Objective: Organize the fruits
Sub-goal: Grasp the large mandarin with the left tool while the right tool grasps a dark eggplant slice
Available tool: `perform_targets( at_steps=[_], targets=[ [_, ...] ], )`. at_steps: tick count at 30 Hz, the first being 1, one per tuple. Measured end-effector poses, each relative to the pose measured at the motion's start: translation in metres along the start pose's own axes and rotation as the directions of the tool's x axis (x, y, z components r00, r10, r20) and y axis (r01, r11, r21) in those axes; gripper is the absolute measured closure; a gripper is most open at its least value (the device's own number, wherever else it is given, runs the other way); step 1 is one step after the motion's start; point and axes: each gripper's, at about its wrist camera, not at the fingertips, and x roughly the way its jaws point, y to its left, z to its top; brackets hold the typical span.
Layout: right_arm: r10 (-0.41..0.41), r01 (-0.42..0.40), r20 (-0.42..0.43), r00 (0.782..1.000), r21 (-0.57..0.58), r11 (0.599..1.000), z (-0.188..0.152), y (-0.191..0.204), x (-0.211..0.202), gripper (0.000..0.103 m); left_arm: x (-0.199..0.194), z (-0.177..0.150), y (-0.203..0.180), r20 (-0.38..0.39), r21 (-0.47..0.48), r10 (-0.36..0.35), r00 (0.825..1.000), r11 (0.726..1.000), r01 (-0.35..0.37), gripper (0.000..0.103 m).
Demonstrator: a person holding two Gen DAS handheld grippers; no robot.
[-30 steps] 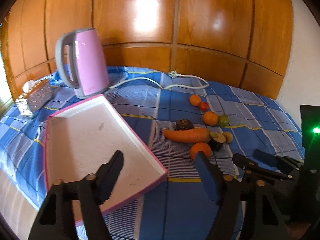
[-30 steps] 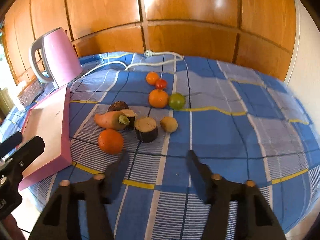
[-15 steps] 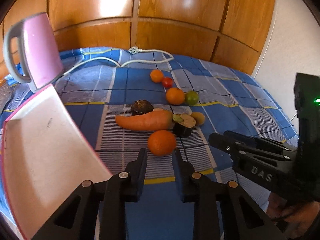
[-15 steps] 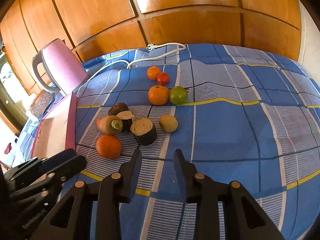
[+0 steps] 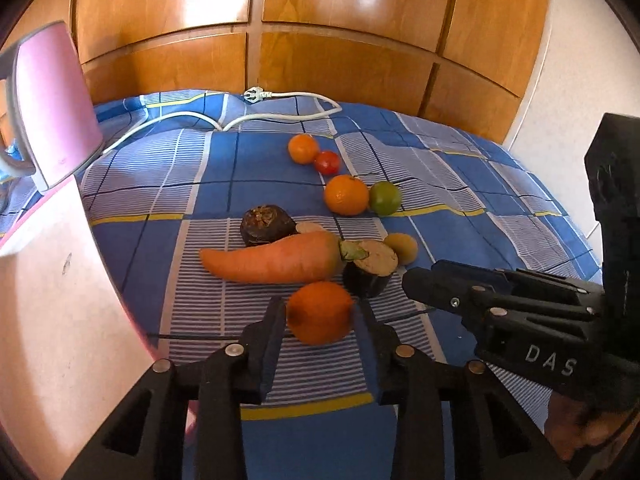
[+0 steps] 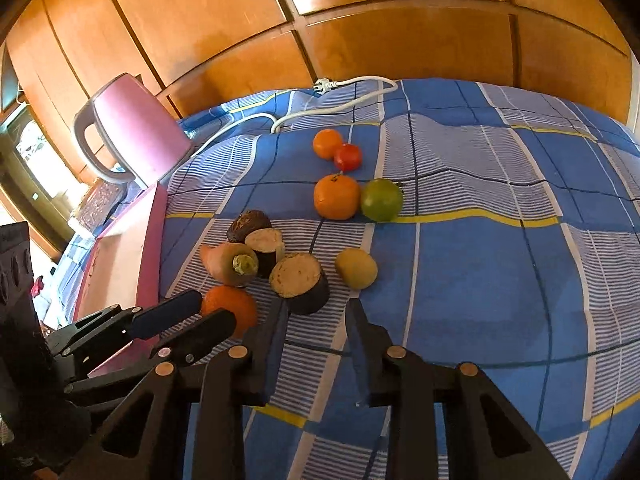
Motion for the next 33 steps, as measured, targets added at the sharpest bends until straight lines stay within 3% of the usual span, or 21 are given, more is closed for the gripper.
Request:
perform_targets(
  at_steps=[2, 5, 7, 13, 18, 25, 33],
  targets=[
    [0.009, -0.009, -0.006, 1.0, -0.01, 1.0, -0.001, 0.0, 0.001, 0.072, 0.003, -0.003, 0.003, -0.007, -0.005, -0.037, 0.999, 0.999, 0.037, 0.065],
    [0.04, -0.04, -0.016, 0.999, -0.016, 0.999, -0.002, 0.0, 0.003, 0.072, 0.0, -0.008, 0.001, 0.018, 0.034, -0.033, 0.999, 0.999, 0.032, 0.064],
    [0.049, -0.049, -0.018, 0.999, -0.029, 0.998, -0.001, 0.004, 0.005, 0.072, 0.0, -0.009, 0.005, 0.022, 0.023, -0.025, 0.999, 0.999, 0.024, 0.054],
    [0.048, -0.049, -0.028, 0.998, -0.052, 0.997, 0.002, 0.013, 0.014, 0.072, -0.007, -0.011, 0.021, 0.035, -0.004, -0.011, 0.999, 1.0, 0.011, 0.054],
    [-0.001, -0.001, -0.023, 1.0, -0.095, 0.995, 0.007, 0.021, 0.021, 0.068, -0.013, -0.012, 0.028, 0.039, -0.025, -0.007, 0.999, 1.0, 0.008, 0.055],
    [-0.021, 0.019, -0.022, 1.0, -0.111, 0.994, 0.011, 0.019, 0.031, 0.067, -0.008, -0.01, 0.015, 0.026, -0.016, -0.044, 0.999, 0.999, 0.044, 0.055],
    [-0.025, 0.02, -0.034, 0.999, -0.147, 0.989, 0.016, 0.017, 0.041, 0.061, -0.003, -0.007, 0.009, 0.021, -0.01, -0.035, 0.999, 0.999, 0.036, 0.055]
  ],
)
